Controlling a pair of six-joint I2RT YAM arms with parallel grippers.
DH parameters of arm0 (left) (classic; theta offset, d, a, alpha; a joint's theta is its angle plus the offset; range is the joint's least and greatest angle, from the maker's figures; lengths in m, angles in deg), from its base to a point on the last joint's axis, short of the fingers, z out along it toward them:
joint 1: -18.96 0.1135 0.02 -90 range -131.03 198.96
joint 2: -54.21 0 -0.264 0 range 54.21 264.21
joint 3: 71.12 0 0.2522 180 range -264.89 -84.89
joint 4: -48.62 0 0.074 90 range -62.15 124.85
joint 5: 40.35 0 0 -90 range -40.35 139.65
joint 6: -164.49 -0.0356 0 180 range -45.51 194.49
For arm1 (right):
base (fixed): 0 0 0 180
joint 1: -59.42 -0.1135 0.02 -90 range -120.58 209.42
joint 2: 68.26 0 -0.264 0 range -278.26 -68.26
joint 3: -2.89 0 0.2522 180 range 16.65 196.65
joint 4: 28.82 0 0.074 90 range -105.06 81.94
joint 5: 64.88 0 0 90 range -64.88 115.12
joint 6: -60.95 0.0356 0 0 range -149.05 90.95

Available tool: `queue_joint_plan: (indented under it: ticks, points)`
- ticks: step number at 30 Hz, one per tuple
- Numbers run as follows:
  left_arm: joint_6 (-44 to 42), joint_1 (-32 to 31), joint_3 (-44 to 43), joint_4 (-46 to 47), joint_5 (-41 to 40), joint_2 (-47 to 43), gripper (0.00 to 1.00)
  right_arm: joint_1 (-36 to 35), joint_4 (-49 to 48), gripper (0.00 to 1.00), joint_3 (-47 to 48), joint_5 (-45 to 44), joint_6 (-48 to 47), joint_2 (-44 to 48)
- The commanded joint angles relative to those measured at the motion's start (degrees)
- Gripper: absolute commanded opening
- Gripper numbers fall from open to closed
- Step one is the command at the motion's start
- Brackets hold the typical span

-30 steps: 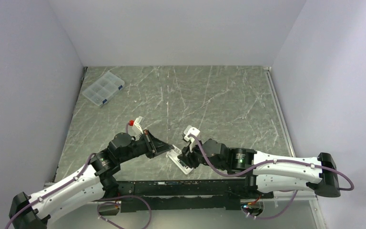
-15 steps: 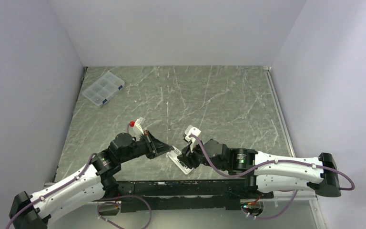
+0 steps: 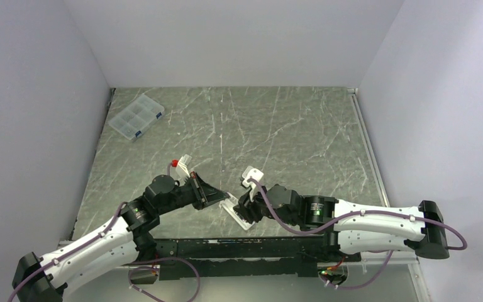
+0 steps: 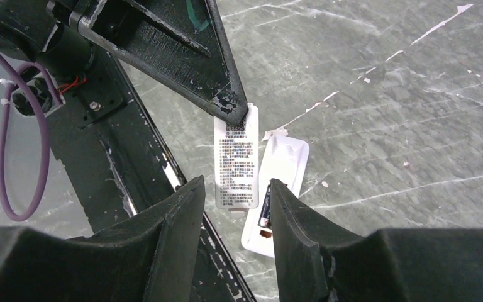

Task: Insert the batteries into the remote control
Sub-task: Adjust the battery cover.

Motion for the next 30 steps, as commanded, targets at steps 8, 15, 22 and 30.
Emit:
queue_joint_plan:
  ticks: [8, 15, 22, 30]
  points:
    - [0.96, 0.38, -0.29, 3.18, 1.18, 0.58, 0.00, -0.91, -2.00, 0.26, 2.66, -2.04, -1.35, -0.32]
    - [1.05, 0.55, -0.27, 3.30, 1.45, 0.77, 0.00, -1.19, -1.37, 0.13, 3.20, -2.96, -1.50, -0.50]
    - [0.84, 0.57, -0.32, 2.62, 1.80, 1.02, 0.22, -1.38, 0.42, 0.12, 3.83, -4.26, -0.70, 0.28]
    - [-1.09, 0.64, -1.59, -1.66, 0.75, 0.74, 0.50, -1.38, 7.57, 0.12, 5.63, -5.19, 1.88, 0.81]
